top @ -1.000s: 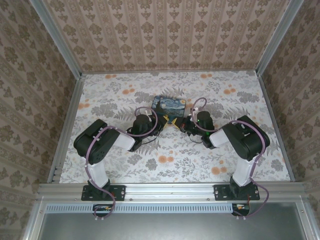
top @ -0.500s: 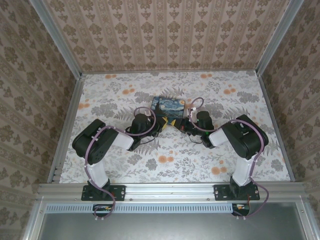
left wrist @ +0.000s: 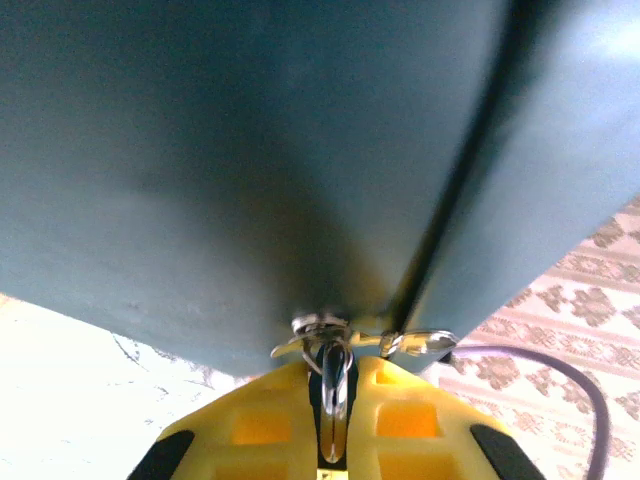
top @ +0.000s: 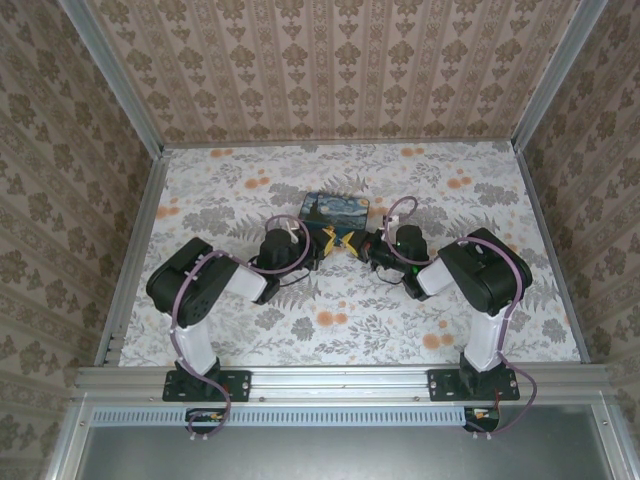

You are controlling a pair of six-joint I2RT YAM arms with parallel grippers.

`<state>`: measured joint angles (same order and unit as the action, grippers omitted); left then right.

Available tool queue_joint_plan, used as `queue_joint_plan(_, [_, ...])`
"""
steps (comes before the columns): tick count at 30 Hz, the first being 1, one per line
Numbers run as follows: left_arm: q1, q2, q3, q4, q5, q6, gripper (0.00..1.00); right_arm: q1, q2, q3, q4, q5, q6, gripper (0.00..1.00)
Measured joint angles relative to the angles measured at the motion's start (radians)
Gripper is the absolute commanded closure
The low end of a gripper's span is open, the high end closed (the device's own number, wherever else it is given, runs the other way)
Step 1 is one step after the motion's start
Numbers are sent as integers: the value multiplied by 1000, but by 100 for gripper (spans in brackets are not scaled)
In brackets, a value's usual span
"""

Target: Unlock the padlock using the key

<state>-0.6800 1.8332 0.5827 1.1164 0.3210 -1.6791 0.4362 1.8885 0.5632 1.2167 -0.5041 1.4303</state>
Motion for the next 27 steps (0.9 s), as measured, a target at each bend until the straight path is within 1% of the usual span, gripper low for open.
queue_joint_plan(6, [-6,13,-10,44,0,-35,100,1,7,0,18,5,48,100])
queue_joint_plan(15, [-6,14,-18,26,0,-25,100,-8,54,1,63,-28,55,100])
queue_joint_plan(27, [-5,14,-18,19,-3,129,100,-9,54,1,59,-29,55,100])
